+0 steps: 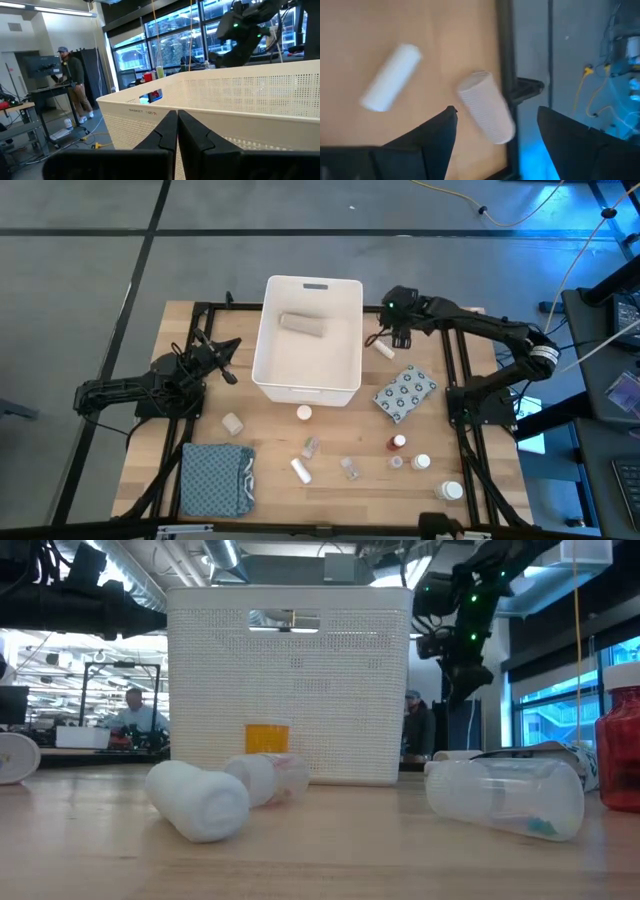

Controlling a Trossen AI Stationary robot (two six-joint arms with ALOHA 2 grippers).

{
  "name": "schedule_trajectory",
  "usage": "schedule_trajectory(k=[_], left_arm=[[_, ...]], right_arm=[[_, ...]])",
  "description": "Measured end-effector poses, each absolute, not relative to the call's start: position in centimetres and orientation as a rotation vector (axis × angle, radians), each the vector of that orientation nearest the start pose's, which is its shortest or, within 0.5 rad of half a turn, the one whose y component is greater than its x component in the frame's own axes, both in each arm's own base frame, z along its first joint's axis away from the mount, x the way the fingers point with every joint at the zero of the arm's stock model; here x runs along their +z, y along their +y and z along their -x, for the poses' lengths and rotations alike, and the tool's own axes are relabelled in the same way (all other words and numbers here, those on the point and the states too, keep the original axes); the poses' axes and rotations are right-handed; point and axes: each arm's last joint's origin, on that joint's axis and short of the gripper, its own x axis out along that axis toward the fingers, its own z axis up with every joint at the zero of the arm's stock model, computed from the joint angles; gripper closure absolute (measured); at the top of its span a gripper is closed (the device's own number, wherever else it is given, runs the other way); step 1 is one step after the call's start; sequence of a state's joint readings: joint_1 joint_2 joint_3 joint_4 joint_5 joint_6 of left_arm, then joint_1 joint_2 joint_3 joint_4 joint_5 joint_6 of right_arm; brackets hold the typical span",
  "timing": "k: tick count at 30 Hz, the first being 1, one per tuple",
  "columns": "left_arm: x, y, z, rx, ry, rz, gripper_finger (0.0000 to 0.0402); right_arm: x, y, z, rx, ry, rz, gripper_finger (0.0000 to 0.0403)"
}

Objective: Pick & place medical supplies in basket/bin
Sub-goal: Put the top rolled brown bandage into the white bin

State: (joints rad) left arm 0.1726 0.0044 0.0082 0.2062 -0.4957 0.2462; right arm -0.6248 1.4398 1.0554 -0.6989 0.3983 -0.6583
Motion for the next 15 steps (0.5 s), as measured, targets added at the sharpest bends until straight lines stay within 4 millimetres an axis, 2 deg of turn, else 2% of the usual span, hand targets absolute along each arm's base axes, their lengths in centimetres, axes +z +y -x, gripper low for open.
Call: schedule_trajectory(k=[7, 15], left_arm=[[18.5, 2.9, -8.8, 0.688, -0.128, -0.202, 0.0393], [18.5, 2.9, -8.8, 0.688, -0.128, -0.202, 0.0395]], right_arm=[[23.2, -20.1, -21.8, -0.461, 1.422, 0.506, 0.0127], [19.9, -22.2, -21.4, -0.369, 1.557, 0.494, 0.0127]])
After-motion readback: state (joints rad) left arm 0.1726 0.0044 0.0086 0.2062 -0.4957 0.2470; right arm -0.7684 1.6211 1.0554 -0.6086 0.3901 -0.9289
